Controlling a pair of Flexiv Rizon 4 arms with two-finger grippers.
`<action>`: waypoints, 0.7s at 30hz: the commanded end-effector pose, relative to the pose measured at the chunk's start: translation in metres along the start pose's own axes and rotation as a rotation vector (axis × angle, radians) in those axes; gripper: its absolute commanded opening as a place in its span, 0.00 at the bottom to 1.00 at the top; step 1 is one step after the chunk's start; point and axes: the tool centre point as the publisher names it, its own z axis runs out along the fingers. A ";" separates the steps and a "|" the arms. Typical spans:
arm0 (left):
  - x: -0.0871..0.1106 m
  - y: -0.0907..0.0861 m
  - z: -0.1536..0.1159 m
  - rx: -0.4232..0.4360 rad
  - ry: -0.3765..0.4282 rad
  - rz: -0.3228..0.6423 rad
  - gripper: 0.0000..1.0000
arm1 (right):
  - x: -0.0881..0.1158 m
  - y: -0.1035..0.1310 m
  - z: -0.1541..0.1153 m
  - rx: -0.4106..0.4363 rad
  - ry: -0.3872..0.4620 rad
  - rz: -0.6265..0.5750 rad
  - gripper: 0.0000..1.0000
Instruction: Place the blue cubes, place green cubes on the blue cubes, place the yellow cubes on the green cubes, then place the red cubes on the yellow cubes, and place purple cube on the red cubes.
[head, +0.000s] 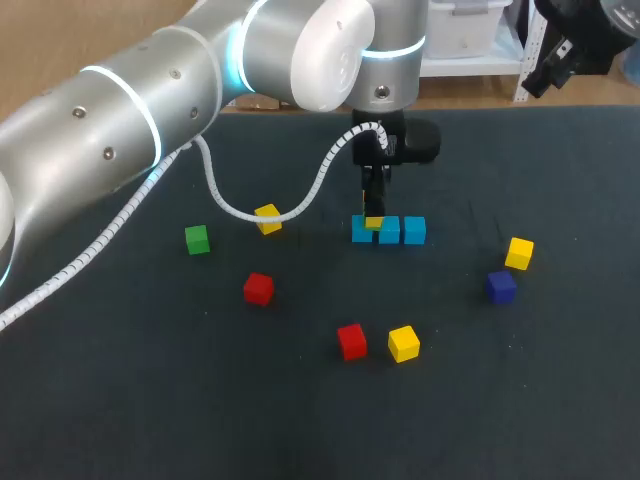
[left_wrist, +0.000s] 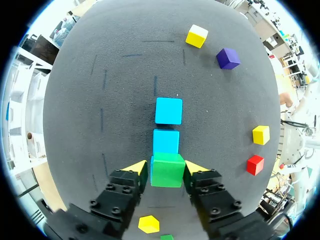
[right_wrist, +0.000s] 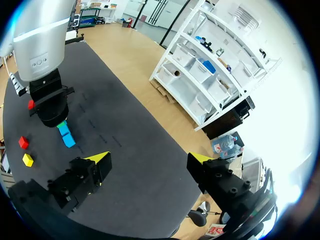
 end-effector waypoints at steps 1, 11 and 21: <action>0.000 0.000 -0.002 -0.002 0.007 0.002 0.34 | 0.001 0.002 0.000 0.008 -0.003 0.002 1.00; -0.001 -0.001 -0.001 0.001 0.015 0.006 0.33 | 0.001 0.002 0.000 0.008 -0.003 0.002 1.00; -0.004 -0.001 0.000 0.001 0.010 0.009 0.35 | 0.001 0.002 0.000 0.008 -0.003 0.002 1.00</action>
